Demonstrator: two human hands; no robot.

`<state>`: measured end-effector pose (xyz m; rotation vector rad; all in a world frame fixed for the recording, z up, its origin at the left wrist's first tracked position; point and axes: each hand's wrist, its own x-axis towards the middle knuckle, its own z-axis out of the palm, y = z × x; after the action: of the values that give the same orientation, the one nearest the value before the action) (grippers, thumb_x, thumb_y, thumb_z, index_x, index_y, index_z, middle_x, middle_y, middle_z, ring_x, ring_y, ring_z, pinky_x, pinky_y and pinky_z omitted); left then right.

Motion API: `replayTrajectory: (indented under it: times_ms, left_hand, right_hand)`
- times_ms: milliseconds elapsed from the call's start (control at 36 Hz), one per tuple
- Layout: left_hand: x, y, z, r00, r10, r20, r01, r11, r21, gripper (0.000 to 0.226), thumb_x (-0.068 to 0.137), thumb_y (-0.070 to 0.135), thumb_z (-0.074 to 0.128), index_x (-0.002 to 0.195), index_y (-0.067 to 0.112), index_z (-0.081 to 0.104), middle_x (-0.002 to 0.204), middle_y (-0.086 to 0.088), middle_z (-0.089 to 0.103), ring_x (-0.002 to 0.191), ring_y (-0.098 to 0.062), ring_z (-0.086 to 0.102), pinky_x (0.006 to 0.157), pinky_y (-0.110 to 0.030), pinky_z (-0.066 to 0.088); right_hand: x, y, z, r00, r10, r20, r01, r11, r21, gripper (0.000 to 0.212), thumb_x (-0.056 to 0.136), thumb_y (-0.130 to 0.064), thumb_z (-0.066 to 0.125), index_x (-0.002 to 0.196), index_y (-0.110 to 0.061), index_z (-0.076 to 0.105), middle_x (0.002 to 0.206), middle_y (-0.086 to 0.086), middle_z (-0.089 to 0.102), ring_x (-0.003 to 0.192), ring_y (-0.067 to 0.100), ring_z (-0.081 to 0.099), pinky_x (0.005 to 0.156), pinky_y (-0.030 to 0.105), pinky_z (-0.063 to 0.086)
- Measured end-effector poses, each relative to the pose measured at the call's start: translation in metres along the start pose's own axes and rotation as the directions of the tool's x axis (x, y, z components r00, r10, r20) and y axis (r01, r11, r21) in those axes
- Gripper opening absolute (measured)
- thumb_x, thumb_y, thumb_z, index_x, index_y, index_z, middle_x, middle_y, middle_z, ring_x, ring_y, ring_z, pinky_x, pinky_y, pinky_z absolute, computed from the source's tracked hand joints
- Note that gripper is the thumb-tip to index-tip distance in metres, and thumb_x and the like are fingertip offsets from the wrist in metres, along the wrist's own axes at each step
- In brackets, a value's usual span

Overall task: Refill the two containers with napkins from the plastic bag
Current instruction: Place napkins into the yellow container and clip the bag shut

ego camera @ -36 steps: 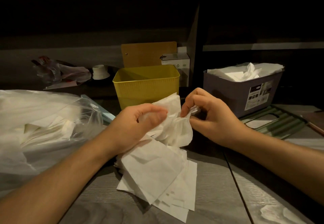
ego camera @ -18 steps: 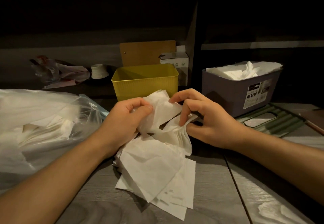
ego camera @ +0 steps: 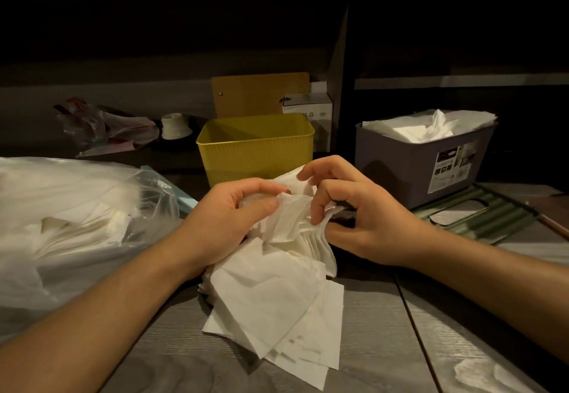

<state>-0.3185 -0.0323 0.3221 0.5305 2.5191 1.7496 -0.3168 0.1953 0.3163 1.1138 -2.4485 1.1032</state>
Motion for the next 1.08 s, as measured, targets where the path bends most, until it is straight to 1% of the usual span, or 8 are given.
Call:
replayTrajectory:
  times_ms: [139,333,472,556,694,889,1000,1083]
  left_hand:
    - [0.001,-0.001,0.001,0.996,0.086,-0.011,-0.085,0.993,0.083,0.007,0.089,0.019,0.072,0.093,0.023,0.076,0.091,0.015,0.075,0.086,0.0,0.069,0.07,-0.011,0.051]
    - [0.001,-0.001,0.002,0.997,0.054,-0.057,-0.056,0.998,-0.025,0.032,0.085,0.051,0.054,0.097,0.03,0.074,0.094,0.013,0.075,0.09,-0.008,0.07,0.079,-0.026,0.057]
    - [0.0,-0.001,-0.001,0.998,0.052,0.018,-0.051,0.998,-0.046,0.046,0.082,0.067,0.063,0.121,0.042,0.062,0.11,0.023,0.068,0.103,-0.004,0.067,0.081,-0.026,0.06]
    - [0.0,0.0,0.001,0.999,0.045,0.02,-0.045,0.999,-0.01,0.064,0.075,0.057,0.076,0.132,0.049,0.049,0.121,0.02,0.062,0.108,-0.008,0.066,0.082,-0.027,0.061]
    - [0.0,0.0,0.004,0.994,0.109,0.015,-0.109,0.989,0.099,0.078,0.083,0.022,0.079,0.142,0.051,0.039,0.123,0.02,0.059,0.103,0.001,0.066,0.077,-0.021,0.059]
    - [0.003,0.001,0.002,0.995,0.104,0.002,-0.103,0.978,0.18,0.079,0.09,0.0,0.068,0.14,0.056,0.041,0.126,0.018,0.057,0.106,0.0,0.064,0.085,-0.022,0.058]
    - [0.004,0.008,0.0,0.999,0.042,0.019,-0.045,0.988,0.146,0.085,0.089,0.0,0.066,0.14,0.061,0.035,0.131,0.011,0.055,0.098,-0.012,0.069,0.081,-0.034,0.063]
    - [0.006,0.011,0.006,0.998,-0.01,0.061,0.004,0.996,0.094,0.087,0.09,0.003,0.069,0.142,0.061,0.031,0.137,0.007,0.051,0.101,-0.017,0.07,0.079,-0.036,0.063]
  right_hand:
    - [0.002,-0.002,0.001,0.999,-0.051,-0.007,0.051,0.998,-0.028,0.02,0.085,-0.008,0.074,0.096,-0.023,0.066,0.132,-0.012,0.05,0.125,0.011,0.051,0.099,0.025,0.048]
    - [0.005,0.0,0.003,0.978,0.17,-0.121,-0.153,0.978,0.141,0.034,0.089,-0.016,0.073,0.118,-0.027,0.059,0.108,-0.016,0.064,0.104,0.0,0.062,0.088,0.019,0.054]
    - [0.016,0.004,0.007,0.94,0.264,-0.216,-0.248,0.964,0.101,0.017,0.092,-0.026,0.071,0.108,-0.027,0.066,0.1,-0.017,0.066,0.097,0.0,0.061,0.08,0.02,0.054]
    - [0.019,0.006,0.009,0.932,0.28,-0.228,-0.268,0.96,0.084,0.014,0.093,-0.028,0.069,0.106,-0.028,0.063,0.101,-0.018,0.064,0.099,0.002,0.061,0.083,0.024,0.056]
    - [0.018,0.002,0.01,0.95,0.238,-0.2,-0.227,0.971,0.077,0.029,0.096,-0.023,0.066,0.118,-0.036,0.053,0.107,-0.021,0.06,0.105,-0.008,0.055,0.086,0.008,0.046]
    - [0.007,-0.002,0.003,0.949,0.277,-0.151,-0.242,0.947,0.211,0.076,0.085,0.004,0.058,0.141,-0.042,0.034,0.138,-0.017,0.044,0.127,-0.01,0.042,0.1,0.008,0.041]
    - [0.007,-0.003,0.001,0.907,0.393,-0.149,-0.333,0.889,0.316,0.083,0.086,0.009,0.054,0.14,-0.049,0.032,0.131,-0.018,0.049,0.108,0.019,0.063,0.087,0.038,0.059]
    - [0.011,-0.003,0.004,0.881,0.449,-0.151,-0.365,0.847,0.388,0.082,0.089,0.01,0.051,0.144,-0.047,0.033,0.134,-0.013,0.051,0.101,0.017,0.066,0.084,0.043,0.06]
